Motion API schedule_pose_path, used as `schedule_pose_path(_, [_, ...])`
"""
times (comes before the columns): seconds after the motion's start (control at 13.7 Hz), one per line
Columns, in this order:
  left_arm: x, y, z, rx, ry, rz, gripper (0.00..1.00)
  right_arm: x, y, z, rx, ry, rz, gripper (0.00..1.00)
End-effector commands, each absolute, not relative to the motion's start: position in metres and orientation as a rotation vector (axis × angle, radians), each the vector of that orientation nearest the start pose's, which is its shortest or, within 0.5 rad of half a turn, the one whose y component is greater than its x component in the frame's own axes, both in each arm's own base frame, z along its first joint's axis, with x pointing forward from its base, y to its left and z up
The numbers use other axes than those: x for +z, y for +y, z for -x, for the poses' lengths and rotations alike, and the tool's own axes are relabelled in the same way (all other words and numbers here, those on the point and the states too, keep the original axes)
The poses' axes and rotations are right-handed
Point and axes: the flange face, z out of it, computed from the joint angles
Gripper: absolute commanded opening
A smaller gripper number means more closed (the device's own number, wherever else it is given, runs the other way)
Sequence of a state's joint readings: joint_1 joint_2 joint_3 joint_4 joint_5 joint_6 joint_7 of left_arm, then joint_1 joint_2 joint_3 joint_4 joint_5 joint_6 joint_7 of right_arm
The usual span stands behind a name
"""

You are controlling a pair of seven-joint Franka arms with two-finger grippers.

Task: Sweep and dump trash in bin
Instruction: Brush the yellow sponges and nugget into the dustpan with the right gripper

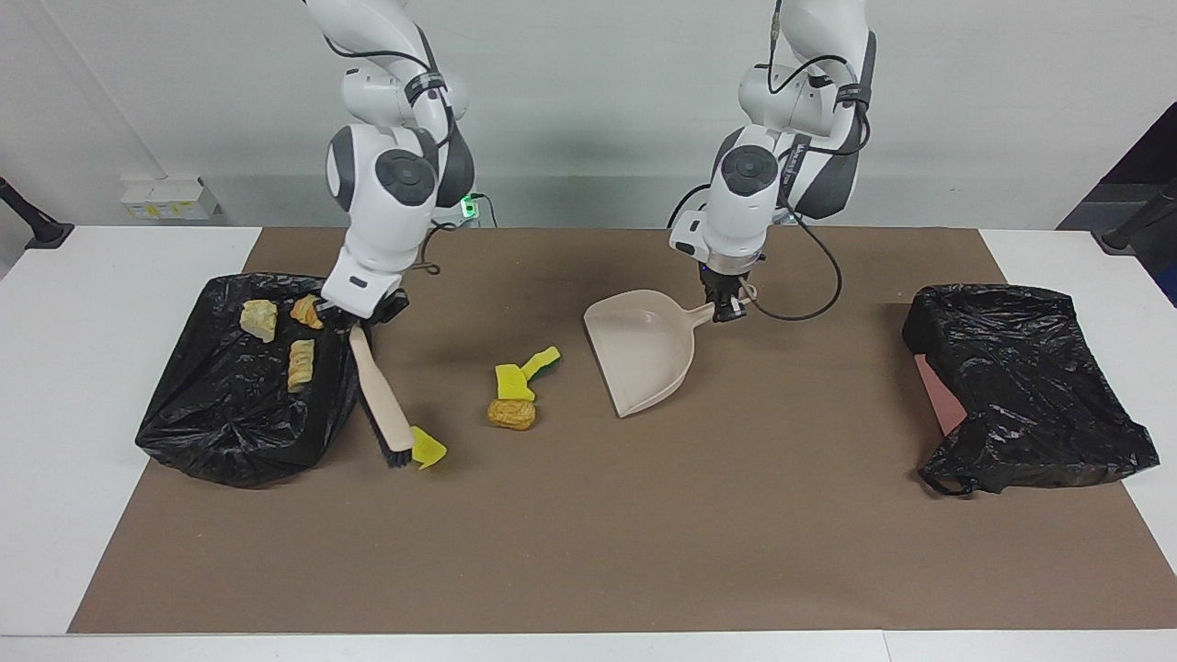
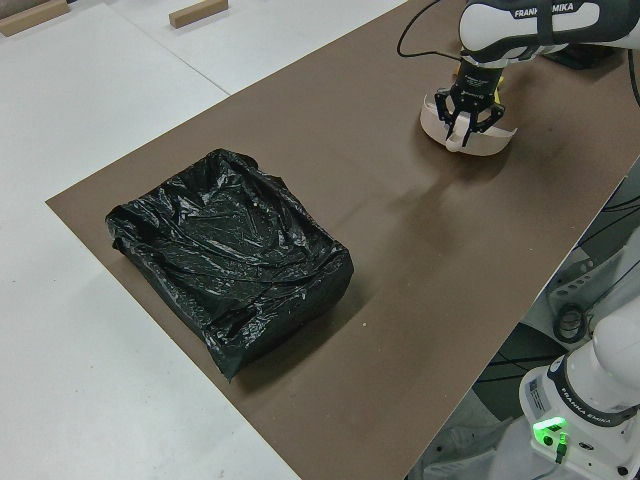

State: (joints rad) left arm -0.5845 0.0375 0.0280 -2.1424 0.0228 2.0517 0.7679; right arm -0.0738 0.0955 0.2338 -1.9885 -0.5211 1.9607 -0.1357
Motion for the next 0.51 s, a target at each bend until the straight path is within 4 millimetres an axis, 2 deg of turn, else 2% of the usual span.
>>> schedule_pose_path(0.0, [0.373,-0.290,-0.443,0.175,1.906,2.450,0.00,0.403,0.065,-0.585,0.208,-0.967,3.435,0.00])
schedule_pose_path(0.15, [0.374,-0.294,-0.440,0.177,1.892,2.458,0.00,0.392,0.074,-0.584,0.236,-0.871,3.454,0.00])
schedule_pose_path(0.29, [0.373,-0.295,-0.439,0.176,1.874,2.471,0.00,0.373,0.079,-0.578,0.305,-0.665,3.444,0.00])
schedule_pose_path(0.44, [0.372,-0.302,-0.431,0.187,1.896,2.452,0.00,0.359,0.082,-0.574,0.337,-0.590,3.431,0.00])
